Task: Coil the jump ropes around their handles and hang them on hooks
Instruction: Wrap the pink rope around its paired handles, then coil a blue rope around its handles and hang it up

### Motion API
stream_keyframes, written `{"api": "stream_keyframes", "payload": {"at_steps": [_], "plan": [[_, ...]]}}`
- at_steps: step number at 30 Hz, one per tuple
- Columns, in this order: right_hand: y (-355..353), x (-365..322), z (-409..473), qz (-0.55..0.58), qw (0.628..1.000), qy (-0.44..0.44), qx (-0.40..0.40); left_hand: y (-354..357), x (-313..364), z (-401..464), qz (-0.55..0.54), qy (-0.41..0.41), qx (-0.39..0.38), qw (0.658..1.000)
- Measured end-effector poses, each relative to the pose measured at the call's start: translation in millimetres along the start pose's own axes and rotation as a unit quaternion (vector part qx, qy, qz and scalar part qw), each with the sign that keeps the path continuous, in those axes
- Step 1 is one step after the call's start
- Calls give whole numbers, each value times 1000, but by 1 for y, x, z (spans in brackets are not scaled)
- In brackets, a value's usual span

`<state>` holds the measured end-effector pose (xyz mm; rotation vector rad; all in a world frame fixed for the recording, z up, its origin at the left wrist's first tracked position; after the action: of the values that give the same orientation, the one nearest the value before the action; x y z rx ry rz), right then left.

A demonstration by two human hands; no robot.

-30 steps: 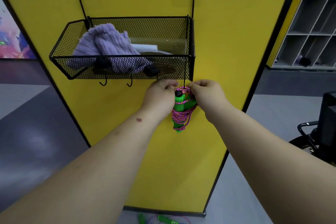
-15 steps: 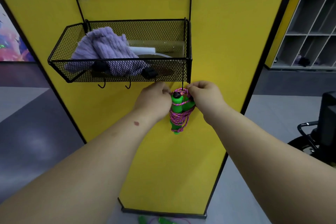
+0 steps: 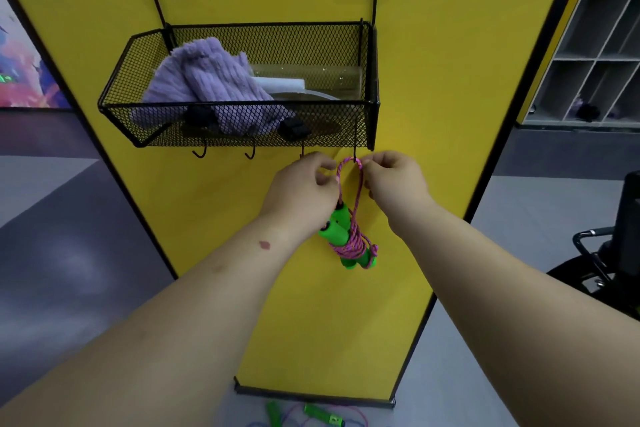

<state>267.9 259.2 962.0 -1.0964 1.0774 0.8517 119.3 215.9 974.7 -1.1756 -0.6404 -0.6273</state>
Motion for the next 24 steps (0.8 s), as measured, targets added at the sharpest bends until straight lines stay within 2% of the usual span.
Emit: {"api": "stream_keyframes", "payload": {"at_steps": [4,8,11,15,19,24], "plan": [[-3,2,-3,5,1000,2,4,8,-5,-4,46,46,3,998],[-3,9,-14,-14,999,-32,15,14,-13,-11,93,90,26,991],[3,20,-33,-62,993,-92,35,24,-28,-23,146,117,-1,982],[21,54,-65,-137,969,-199,59,37,-64,-47,195,133,7,972],[45,118,-116,-228,923,-307,41,54,-131,-89,203,97,5,974],[93,265,-183,-311,916,-247,-64,99,-254,-170,233,30,-38,971]]}}
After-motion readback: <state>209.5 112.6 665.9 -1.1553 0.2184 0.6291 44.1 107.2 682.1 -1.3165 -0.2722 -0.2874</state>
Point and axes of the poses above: each hand's wrist, its own z-axis towards the middle knuckle, its own y-axis out of the palm, x = y × z, the point moved 2 cm from there along z, towards the middle knuckle, and after that the axes turned 2 degrees about x, right-handed, at the moved point
